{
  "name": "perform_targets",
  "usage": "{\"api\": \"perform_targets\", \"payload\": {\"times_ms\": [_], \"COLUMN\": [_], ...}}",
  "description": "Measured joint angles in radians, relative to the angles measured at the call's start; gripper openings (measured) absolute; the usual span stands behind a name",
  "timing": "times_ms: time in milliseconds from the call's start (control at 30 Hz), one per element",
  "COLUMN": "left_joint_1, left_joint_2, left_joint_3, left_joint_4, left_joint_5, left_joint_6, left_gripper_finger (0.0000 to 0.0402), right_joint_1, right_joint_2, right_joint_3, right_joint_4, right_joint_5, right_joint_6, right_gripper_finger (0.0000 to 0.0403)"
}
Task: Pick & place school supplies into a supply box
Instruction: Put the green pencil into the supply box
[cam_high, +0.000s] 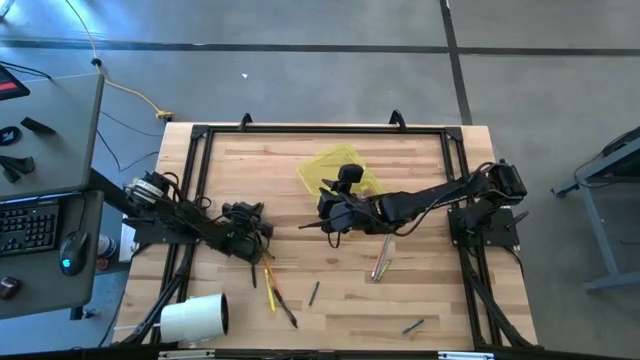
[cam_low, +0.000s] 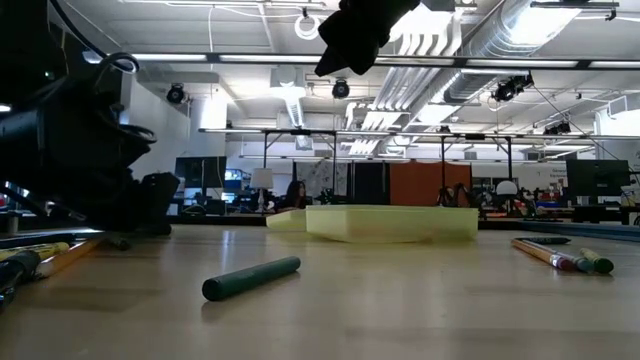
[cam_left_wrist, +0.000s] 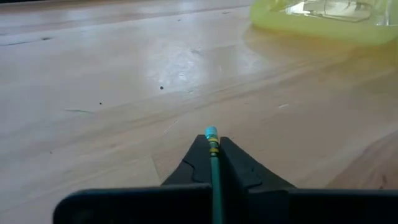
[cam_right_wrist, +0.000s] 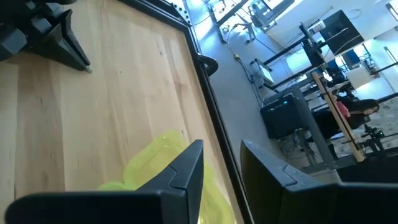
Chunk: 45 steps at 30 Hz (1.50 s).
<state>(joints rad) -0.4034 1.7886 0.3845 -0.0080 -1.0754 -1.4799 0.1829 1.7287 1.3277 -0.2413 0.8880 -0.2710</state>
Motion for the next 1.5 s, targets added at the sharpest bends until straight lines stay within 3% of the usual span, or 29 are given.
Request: {"api": "perform_targets", "payload": {"times_ms": [100, 333, 533, 633, 800, 967, 1133, 1300, 1500], "left_joint_1": [0.000, -0.002, 0.004, 0.047, 0.158, 0.272, 0.376, 0.448, 0.509], "left_joint_2": [-0.024, -0.194, -0.368, -0.433, -0.451, -0.358, -0.196, 0.016, 0.256], "left_joint_3": [0.004, 0.009, 0.009, 0.027, 0.115, 0.223, 0.384, 0.592, 0.846], "left_joint_4": [-0.002, -0.064, -0.022, 0.050, 0.196, 0.362, 0.426, 0.425, 0.428], "left_joint_5": [0.009, 0.077, 0.076, 0.107, 0.266, 0.402, 0.605, 0.736, 0.920], "left_joint_6": [0.001, 0.051, 0.310, 0.499, 0.879, 1.147, 1.272, 1.363, 1.371], "left_gripper_finger": [0.0049, 0.0032, 0.0034, 0.0035, 0.0033, 0.0037, 0.0035, 0.0037, 0.0047], "right_joint_1": [0.000, 0.028, 0.135, 0.177, 0.230, 0.253, 0.259, 0.259, 0.303], "right_joint_2": [0.000, -0.002, -0.041, -0.063, -0.085, -0.098, -0.100, -0.098, -0.092], "right_joint_3": [0.000, 0.000, -0.001, -0.001, -0.001, -0.001, -0.001, -0.001, -0.001], "right_joint_4": [0.000, -0.021, -0.048, -0.159, -0.406, -0.663, -0.872, -0.968, -0.976], "right_joint_5": [0.000, 0.040, 0.213, 0.162, 0.135, 0.106, -0.044, -0.153, -0.285], "right_joint_6": [0.000, 0.050, 0.044, 0.137, 0.386, 0.720, 1.051, 1.278, 1.480], "right_gripper_finger": [0.0091, 0.0091, 0.0088, 0.0089, 0.0090, 0.0090, 0.0090, 0.0090, 0.0090]}}
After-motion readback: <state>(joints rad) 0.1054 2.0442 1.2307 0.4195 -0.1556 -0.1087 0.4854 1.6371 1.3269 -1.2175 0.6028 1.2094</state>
